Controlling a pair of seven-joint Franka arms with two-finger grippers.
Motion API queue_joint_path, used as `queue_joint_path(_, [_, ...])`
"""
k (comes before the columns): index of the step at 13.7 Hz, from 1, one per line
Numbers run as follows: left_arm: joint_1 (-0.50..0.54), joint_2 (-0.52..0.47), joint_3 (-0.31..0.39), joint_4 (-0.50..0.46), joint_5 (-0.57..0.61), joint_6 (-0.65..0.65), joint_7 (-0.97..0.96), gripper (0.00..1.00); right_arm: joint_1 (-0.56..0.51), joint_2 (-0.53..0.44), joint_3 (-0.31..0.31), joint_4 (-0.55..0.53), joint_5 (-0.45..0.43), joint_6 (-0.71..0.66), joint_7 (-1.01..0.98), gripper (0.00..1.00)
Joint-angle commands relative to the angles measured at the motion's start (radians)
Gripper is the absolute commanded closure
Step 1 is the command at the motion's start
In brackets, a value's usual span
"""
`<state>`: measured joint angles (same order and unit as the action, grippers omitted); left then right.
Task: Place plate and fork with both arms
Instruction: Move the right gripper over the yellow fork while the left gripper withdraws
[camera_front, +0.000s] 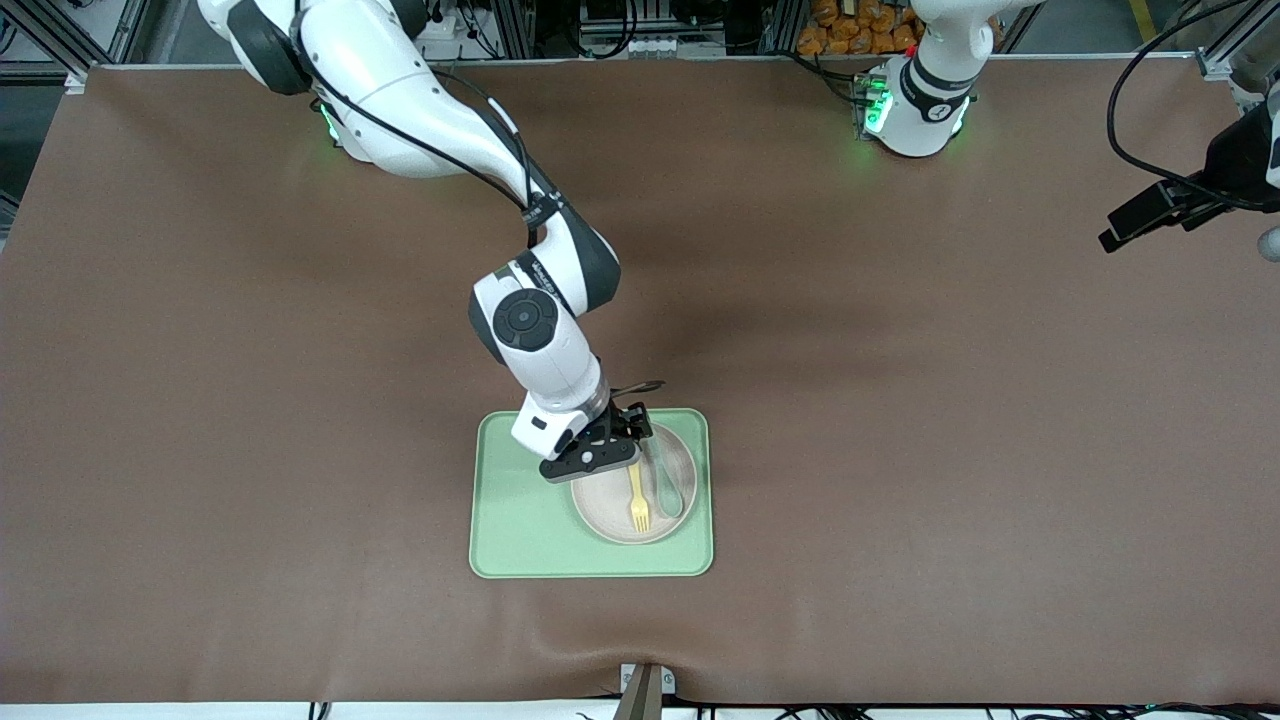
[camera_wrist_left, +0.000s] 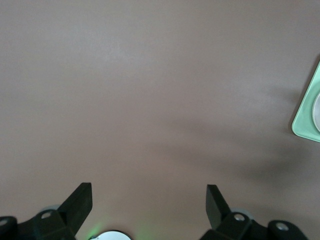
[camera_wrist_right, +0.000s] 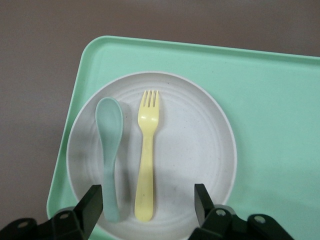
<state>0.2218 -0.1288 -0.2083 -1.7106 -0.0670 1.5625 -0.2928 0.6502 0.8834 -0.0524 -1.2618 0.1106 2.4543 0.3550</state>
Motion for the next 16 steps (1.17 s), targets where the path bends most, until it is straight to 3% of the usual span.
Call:
queue_joint_path(1, [-0.137, -0.034, 0.136, -0.030, -0.005, -0.008, -0.042, 0.00, 0.009, 0.071, -0.014, 0.056, -0.019, 0.045, 0.013, 0.24])
queue_joint_path(3, [-0.241, -0.035, 0.228, -0.030, 0.001, -0.022, -0.071, 0.00, 0.012, 0.077, -0.014, 0.055, -0.026, 0.046, 0.009, 0.35])
queue_joint_path(4, [-0.269, -0.037, 0.243, -0.029, 0.016, -0.027, -0.075, 0.00, 0.013, 0.083, -0.014, 0.055, -0.043, 0.048, 0.012, 0.36])
queue_joint_path(6, [-0.315, -0.035, 0.250, -0.027, 0.070, -0.033, -0.091, 0.00, 0.013, 0.091, -0.014, 0.056, -0.045, 0.049, 0.012, 0.41])
queue_joint_path(16, [-0.323, 0.020, 0.233, 0.002, 0.113, -0.033, -0.083, 0.00, 0.039, 0.120, -0.014, 0.074, -0.048, 0.049, 0.013, 0.43])
